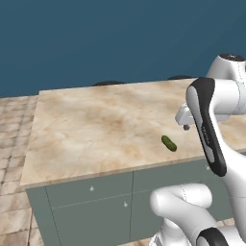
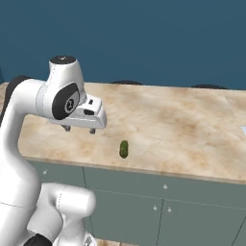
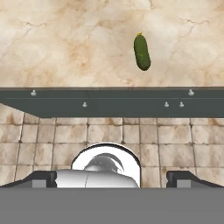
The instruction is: Place the two vegetables and bowl onto the tray for setting up a vegetable dip station.
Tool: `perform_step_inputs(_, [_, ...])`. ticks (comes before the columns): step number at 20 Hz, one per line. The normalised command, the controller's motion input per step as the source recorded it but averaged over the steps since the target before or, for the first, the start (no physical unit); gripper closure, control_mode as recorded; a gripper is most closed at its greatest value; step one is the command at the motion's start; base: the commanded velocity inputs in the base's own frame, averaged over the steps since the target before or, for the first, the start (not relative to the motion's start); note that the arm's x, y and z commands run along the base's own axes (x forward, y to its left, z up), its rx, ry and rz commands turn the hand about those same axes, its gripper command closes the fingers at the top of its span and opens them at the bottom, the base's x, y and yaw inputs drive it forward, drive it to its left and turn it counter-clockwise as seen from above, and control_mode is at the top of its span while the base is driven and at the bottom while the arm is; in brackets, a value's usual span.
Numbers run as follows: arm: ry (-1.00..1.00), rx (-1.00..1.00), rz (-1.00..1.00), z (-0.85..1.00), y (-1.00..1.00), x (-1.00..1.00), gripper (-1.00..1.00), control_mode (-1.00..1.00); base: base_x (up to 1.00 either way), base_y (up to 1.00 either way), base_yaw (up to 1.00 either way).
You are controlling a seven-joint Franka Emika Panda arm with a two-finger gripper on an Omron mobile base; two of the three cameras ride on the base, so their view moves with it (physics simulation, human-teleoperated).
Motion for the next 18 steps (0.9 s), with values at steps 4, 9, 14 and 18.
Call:
perform_step_inputs(4, [0.0,0.0,0.0,0.0,0.0,0.0,-1.0,1.0,0.44,-0.39,0.02])
perform_step_inputs(9, [0.0,0.0,0.0,0.0,0.0,0.0,-1.0,1.0,0.37,-0.39,0.03])
perform_step_inputs(14, [0.0,0.0,0.0,0.0,0.0,0.0,-1.0,1.0,0.37,-0.15,0.01])
perform_step_inputs(18, [0.0,0.0,0.0,0.0,0.0,0.0,-1.0,1.0,0.26,0.0,0.0])
